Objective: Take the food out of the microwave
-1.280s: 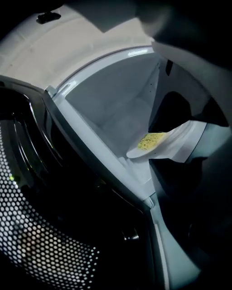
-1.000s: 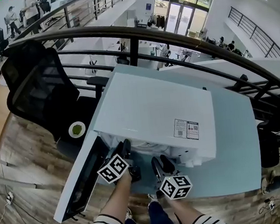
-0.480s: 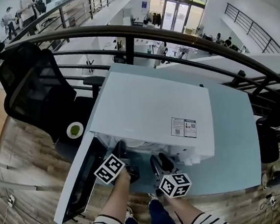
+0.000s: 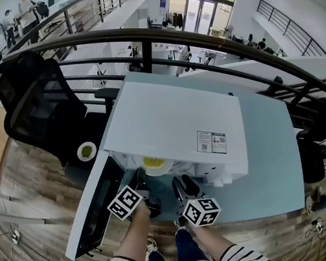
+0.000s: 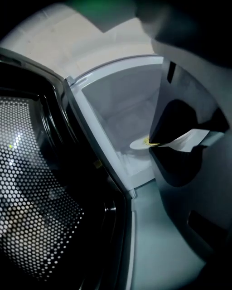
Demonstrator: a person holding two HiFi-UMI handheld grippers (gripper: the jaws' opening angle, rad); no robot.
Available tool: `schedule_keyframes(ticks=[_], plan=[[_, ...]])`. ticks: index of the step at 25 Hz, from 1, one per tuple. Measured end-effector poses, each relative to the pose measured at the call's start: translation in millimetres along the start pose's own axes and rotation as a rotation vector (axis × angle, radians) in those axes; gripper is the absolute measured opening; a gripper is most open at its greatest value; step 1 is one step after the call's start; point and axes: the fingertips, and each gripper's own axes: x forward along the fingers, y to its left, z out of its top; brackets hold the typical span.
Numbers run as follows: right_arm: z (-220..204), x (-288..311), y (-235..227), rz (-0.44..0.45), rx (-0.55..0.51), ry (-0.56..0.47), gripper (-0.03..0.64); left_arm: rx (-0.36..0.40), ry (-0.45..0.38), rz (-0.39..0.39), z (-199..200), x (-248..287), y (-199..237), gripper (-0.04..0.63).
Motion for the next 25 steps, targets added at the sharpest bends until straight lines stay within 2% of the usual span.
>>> schedule_keyframes(ticks=[8,19,22,25], plan=[[-13,0,5,0.012,0.087,0.007,0.172,-0.035,0.013,-0.021,-8,-17,2,0.041],[-27,13,0,0.054,0.299,0.014,0.172,-0.071,0.060,-0.052,-31,-34,11,0.041],[-31,11,0,0.071,0.349,0.008,0.149,-0.066,0.076,-0.060,-36,-39,13,0.038],[-34,9,-5,0.053,0.354,0.007,0.090,-0.064,0.077,-0.076,-37,-40,12,0.038]])
